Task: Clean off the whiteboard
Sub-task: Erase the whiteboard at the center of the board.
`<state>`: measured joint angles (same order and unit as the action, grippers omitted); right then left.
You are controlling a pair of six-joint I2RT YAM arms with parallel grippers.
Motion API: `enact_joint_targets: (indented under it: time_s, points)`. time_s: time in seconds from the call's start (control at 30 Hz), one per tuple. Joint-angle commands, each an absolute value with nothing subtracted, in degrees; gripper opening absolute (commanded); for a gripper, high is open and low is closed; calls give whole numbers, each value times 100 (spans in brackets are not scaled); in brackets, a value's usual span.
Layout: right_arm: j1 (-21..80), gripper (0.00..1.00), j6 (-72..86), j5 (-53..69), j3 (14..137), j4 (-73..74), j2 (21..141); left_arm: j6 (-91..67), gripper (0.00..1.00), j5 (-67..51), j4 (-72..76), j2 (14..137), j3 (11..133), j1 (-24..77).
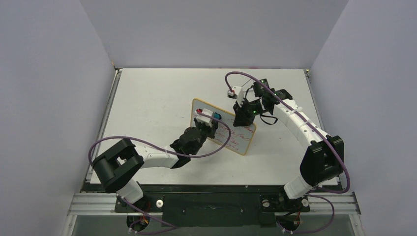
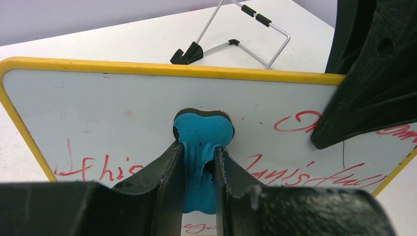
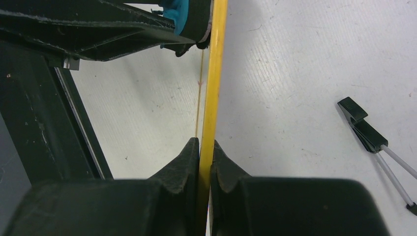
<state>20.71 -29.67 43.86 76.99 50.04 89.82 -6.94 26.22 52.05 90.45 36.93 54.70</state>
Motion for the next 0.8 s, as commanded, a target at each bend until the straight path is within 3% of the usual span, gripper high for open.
enact_joint_targets:
  time_s: [0.0, 0.43, 0.77]
  points:
    - [2231, 0, -3463, 4245, 7629, 5430, 9147, -880, 0, 2623, 5368, 8915, 3724, 5078]
    - [2256, 0, -3478, 4228, 7647, 5449, 9199, -965, 0, 1866, 5426, 9148, 4179, 5811]
    - [2253, 0, -3489, 4216, 7646, 5465, 9185, -1085, 0, 2098, 5351, 9512, 4224, 6122]
